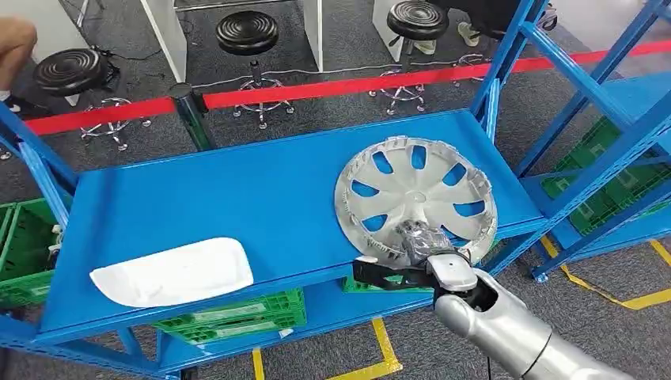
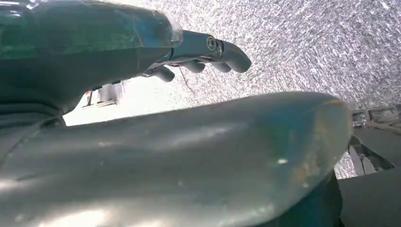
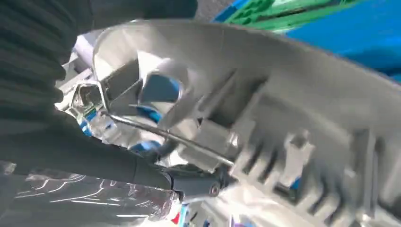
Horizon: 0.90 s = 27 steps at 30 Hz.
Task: Take the parts from the cabinet and place them on the table.
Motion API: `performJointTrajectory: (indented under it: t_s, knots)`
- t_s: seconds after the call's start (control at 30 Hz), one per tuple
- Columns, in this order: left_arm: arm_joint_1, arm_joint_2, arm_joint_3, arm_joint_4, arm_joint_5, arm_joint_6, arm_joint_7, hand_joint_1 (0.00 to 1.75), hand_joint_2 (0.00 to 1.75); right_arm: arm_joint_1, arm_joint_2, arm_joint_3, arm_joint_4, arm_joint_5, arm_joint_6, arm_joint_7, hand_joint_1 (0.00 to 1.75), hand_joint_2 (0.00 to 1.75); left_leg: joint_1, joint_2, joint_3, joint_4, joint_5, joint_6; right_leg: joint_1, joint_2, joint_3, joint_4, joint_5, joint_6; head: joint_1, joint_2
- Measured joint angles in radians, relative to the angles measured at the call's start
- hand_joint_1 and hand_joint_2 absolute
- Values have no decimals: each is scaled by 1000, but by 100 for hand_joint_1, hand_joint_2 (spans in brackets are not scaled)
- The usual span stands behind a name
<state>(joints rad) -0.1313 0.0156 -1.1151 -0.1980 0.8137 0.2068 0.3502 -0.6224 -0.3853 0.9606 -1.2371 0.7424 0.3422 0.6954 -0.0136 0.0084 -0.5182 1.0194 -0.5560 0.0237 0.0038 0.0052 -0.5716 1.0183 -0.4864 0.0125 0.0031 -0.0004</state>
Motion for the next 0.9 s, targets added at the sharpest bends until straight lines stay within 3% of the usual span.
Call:
performJointTrajectory:
  t_s: [0.9]
  knots:
    - [1,0,0,0,23,5,-10,0,0,-37,37,39,1,-10,-19,-24,175,175,0,-7,-1,0,1,0,0,-3,1,0,0,0,0,0]
